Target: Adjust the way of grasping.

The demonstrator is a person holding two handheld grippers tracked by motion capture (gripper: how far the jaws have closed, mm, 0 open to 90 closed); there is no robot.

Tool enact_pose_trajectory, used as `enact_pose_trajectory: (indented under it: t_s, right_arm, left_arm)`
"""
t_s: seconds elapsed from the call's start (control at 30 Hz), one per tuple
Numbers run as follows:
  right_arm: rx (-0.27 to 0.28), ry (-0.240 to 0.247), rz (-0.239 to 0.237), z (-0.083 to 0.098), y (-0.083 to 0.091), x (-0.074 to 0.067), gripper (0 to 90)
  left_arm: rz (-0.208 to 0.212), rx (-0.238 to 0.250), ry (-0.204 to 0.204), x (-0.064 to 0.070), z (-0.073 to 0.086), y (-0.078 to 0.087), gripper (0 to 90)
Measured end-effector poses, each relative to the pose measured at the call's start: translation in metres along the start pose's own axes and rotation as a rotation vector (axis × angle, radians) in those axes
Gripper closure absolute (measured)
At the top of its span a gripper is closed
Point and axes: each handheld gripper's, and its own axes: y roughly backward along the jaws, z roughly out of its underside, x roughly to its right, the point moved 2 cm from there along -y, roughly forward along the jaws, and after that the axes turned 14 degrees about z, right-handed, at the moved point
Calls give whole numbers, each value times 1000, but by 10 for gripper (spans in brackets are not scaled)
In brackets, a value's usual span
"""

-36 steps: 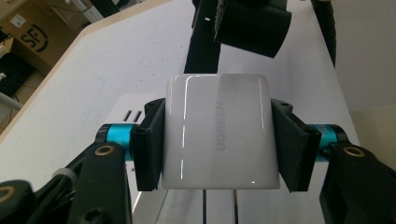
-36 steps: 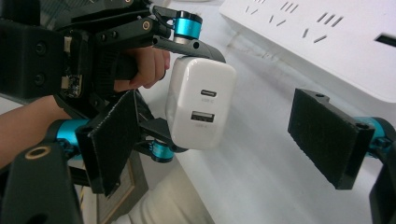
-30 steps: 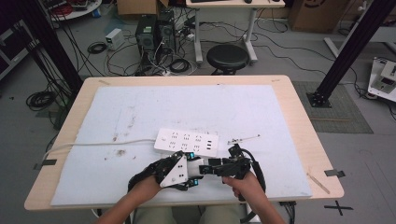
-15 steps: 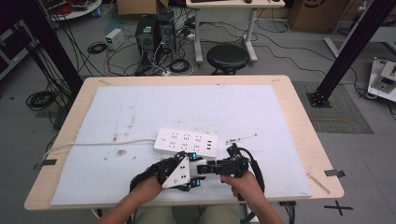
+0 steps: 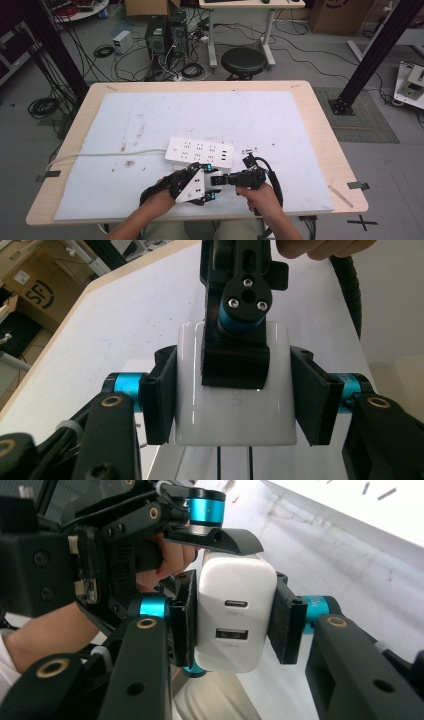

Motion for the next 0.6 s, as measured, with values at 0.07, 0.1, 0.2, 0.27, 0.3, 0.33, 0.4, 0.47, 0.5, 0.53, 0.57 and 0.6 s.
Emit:
enact_pose_trajectory:
  t_s: [0.07, 0.1, 0.2, 0.27, 0.3, 0.33, 0.4, 0.47, 0.5, 0.53, 0.57, 0.6]
  right_arm:
    - [-3, -8, -7, 0, 0, 0, 627]
    - [0, -10, -2, 0, 1, 0, 629]
    - [6, 11, 42, 1, 3, 0, 636]
    - [16, 20, 60, 1, 5, 2, 636]
    - [24, 22, 66, 1, 7, 2, 636]
    - [33, 25, 70, 1, 10, 3, 637]
    - [53, 46, 118, 1, 18, 4, 637]
    - [74, 66, 143, 0, 25, 4, 637]
    - [74, 66, 143, 0, 25, 4, 637]
    - [83, 82, 161, -1, 28, 5, 637]
    - [96, 119, 197, -1, 35, 4, 637]
    - [96, 119, 197, -1, 35, 4, 637]
  left_arm:
    - [1, 1, 8, 0, 0, 0, 423]
    - [10, 3, 23, 0, 0, -1, 421]
    - [4, 17, 74, -4, 2, 1, 339]
    - [13, 31, 119, -7, 5, 4, 296]
    - [16, 36, 136, -8, 7, 6, 291]
    - [18, 44, 157, -9, 10, 7, 285]
    - [23, 61, 206, -11, 14, 11, 268]
    - [21, 93, 266, -14, 20, 19, 269]
    - [21, 93, 266, -14, 20, 19, 268]
    - [21, 93, 266, -14, 20, 19, 268]
    - [6, 110, 303, -17, 26, 27, 268]
    - [6, 110, 303, -17, 26, 27, 269]
